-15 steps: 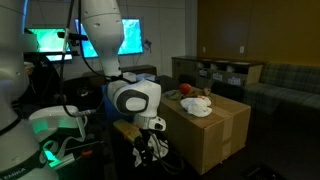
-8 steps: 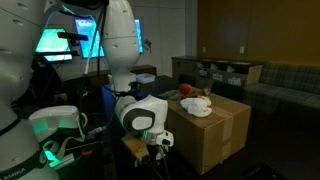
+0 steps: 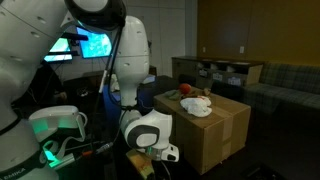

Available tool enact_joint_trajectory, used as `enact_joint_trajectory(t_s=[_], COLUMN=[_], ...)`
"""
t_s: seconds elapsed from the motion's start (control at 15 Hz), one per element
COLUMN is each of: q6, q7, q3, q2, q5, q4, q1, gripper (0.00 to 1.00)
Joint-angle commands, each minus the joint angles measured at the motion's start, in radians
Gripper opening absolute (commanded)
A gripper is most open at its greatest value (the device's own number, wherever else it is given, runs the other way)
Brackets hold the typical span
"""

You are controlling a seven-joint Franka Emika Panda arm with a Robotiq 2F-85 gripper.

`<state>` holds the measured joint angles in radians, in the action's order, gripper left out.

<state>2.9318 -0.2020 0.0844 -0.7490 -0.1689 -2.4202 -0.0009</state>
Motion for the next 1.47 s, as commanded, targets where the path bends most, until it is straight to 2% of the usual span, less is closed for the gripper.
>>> enact_joint_trajectory(t_s=[0.0,0.53,0.6,0.73,1.27,1.4], q6=[0.064,0.100,0.092,0.083,-0.003,-0.021], q7=[-0.010,-0.015,-0.020,-0.024,-0.037,-0.030], q3=[0.026,0.076,0.072,0.068,0.071,0.076], q2=[-0.082,-0.193,-0.188,-0.176,-0.118,-0.109], q5=[-0.035,-0.049,-0.050,-0.048,-0.051,-0.052], q4=[0.058,0.143,0.142,0.140,0.141,0.142], q1=[-0.004,0.010,0.007,-0.001,-0.002,0.011], gripper=[1.00,1.00,0.75,0.68,0.05,0.00])
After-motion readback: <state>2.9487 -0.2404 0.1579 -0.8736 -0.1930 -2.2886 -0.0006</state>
